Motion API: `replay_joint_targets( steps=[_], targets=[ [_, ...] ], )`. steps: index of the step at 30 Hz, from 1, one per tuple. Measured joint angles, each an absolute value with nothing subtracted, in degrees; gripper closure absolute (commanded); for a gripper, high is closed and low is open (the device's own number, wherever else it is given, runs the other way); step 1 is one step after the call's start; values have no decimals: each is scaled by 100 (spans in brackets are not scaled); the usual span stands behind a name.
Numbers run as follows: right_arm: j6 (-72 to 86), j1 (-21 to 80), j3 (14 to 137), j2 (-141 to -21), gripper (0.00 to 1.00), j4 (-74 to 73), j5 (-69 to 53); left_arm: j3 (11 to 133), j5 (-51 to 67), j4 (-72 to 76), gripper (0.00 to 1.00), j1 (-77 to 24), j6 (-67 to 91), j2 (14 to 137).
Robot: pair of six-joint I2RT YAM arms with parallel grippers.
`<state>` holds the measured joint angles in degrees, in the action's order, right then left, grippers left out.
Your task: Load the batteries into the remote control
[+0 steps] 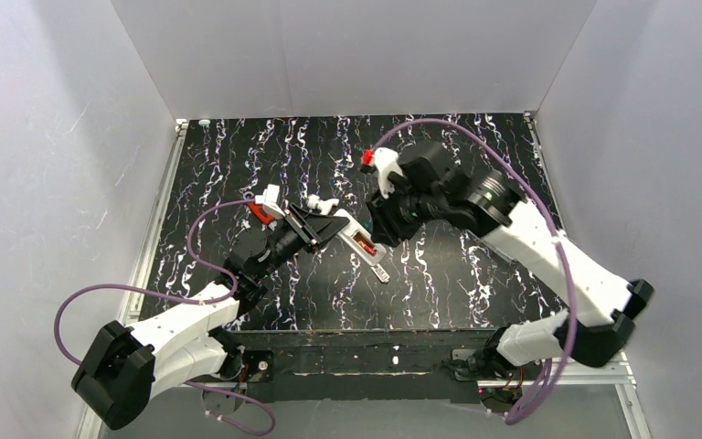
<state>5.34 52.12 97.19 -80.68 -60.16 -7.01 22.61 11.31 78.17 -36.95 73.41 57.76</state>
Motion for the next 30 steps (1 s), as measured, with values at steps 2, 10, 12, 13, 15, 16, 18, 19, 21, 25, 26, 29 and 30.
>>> replay_joint_targets(
  steps=[2,10,12,13,15,16,18,19,21,25,26,29,30],
  targets=[
    [412,5212,9087,-7550,52,-5483,-733,2261,1079,7817,100,-3695,7406,5782],
    [-838,5177,6571,-5522,50,-3148,-1481,2261,867,7719,100,-3695,7572,5721],
    [-1197,5103,6298,-5290,50,-2783,-1752,2261,829,7627,100,-3695,7594,5631],
    [-1356,5022,6259,-5256,50,-2674,-1903,2263,825,7564,100,-3695,7605,5572],
    [-1697,4781,6257,-5277,51,-2462,-2307,2279,821,7430,100,-3695,7618,5474],
    [-1822,4692,6257,-5295,51,-2408,-2464,2294,819,7371,100,-3695,7623,5430],
    [-2095,4508,6257,-5349,52,-2333,-2790,2338,819,7264,100,-3695,7636,5345],
    [-2231,4431,6254,-5380,53,-2292,-2936,2359,821,7216,100,-3695,7636,5310],
    [-2416,4344,6246,-5413,54,-2220,-3114,2408,832,7131,100,-3695,7638,5271],
    [-2742,4204,6243,-5465,55,-2211,-3435,2486,843,7026,100,-3695,7636,5264],
    [-2834,4180,6243,-5494,55,-2213,-3520,2486,840,7015,100,-3695,7636,5264],
    [-3052,4156,6243,-5586,56,-2259,-3706,2486,843,6989,100,-3695,7638,5264],
    [-3098,4152,6243,-5605,57,-2265,-3741,2486,843,6991,100,-3695,7640,5264]
  ],
)
